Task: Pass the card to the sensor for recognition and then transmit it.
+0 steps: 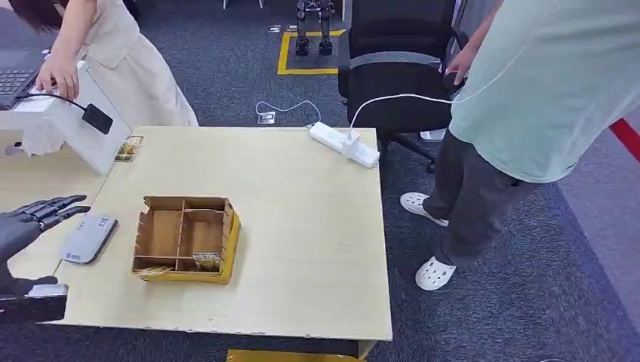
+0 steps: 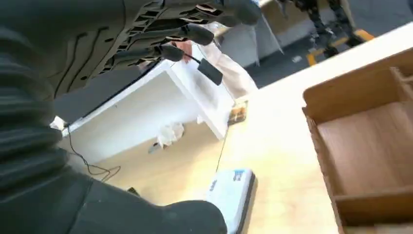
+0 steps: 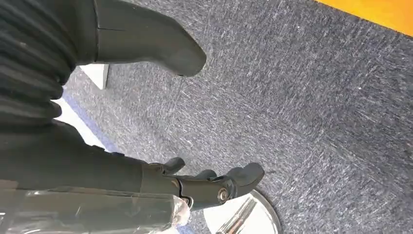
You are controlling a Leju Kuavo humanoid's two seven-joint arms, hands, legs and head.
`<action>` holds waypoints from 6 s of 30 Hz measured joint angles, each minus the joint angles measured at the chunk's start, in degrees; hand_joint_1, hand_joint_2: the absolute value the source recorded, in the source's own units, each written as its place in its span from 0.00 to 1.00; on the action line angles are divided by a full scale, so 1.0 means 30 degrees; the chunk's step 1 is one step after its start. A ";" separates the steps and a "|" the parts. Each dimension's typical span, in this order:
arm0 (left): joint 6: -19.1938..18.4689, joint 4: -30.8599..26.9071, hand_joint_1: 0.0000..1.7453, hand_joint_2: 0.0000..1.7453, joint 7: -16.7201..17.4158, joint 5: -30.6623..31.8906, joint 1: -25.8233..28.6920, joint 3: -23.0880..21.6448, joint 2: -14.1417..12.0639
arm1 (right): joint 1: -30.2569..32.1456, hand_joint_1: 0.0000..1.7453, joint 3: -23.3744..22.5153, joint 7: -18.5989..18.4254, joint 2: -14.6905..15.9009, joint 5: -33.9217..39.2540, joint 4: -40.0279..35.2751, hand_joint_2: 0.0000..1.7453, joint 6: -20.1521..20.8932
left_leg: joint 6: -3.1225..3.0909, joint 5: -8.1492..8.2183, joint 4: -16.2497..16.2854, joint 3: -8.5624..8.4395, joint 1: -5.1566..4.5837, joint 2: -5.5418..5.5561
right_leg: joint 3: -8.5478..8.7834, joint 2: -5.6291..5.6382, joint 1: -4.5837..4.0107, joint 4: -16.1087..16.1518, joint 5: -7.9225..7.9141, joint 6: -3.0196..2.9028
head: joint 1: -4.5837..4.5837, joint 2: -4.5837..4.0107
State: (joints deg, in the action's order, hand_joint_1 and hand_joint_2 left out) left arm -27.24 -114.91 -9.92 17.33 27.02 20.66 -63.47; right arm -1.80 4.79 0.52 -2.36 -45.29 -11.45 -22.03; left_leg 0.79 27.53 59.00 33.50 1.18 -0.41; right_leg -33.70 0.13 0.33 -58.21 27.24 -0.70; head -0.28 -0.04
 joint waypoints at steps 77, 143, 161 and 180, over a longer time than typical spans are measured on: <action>1.0938 0.4665 0.00 1.00 0.4548 1.2760 -0.4663 -1.1711 1.0439 | -0.0061 0.00 -0.1260 -0.0379 -0.0182 -0.0874 -0.0030 1.00 -0.0117 | -0.0002 0.0001 0.0003 -0.0021 -0.0008 0.0035 | 0.0022 -0.0057 0.0008 0.0017 -0.0002 -0.0001 | 0.0000 0.0000; 1.0857 0.7935 0.00 1.00 0.3206 1.3888 -0.6321 -0.8600 1.2668 | 0.0135 0.00 -0.2251 -0.0044 -0.0342 -0.1770 -0.0015 1.00 -0.0415 | -0.0001 0.0000 0.0004 -0.0021 -0.0006 0.0032 | 0.0020 -0.0055 0.0006 0.0012 -0.0004 -0.0006 | 0.0000 0.0000; 1.0259 0.6857 0.00 1.00 0.3111 1.3108 -0.5611 -0.8586 1.1786 | 0.0149 0.00 -0.2521 -0.0044 -0.0342 -0.2004 -0.0015 1.00 -0.0379 | 0.0000 0.0000 0.0004 -0.0021 -0.0003 0.0031 | 0.0020 -0.0054 0.0004 0.0012 -0.0003 -0.0007 | -0.0007 0.0000; 0.9640 0.6333 0.00 1.00 0.3097 1.2037 -0.4730 -0.8790 1.0759 | 0.0128 0.00 -0.2543 -0.0051 -0.0342 -0.2288 -0.0022 1.00 -0.0313 | 0.0000 0.0000 0.0003 -0.0020 -0.0004 0.0032 | 0.0020 -0.0055 0.0004 0.0012 -0.0003 -0.0006 | -0.0007 0.0000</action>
State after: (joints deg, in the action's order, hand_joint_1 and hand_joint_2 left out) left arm 1.68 -95.91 -0.63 53.44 12.83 -5.71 -31.19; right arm -1.41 -2.84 0.37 -3.39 -52.15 -11.52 -22.97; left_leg 0.79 27.54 59.01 33.44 1.16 -0.32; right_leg -33.64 -0.04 0.35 -58.17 27.24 -0.72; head -0.31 -0.04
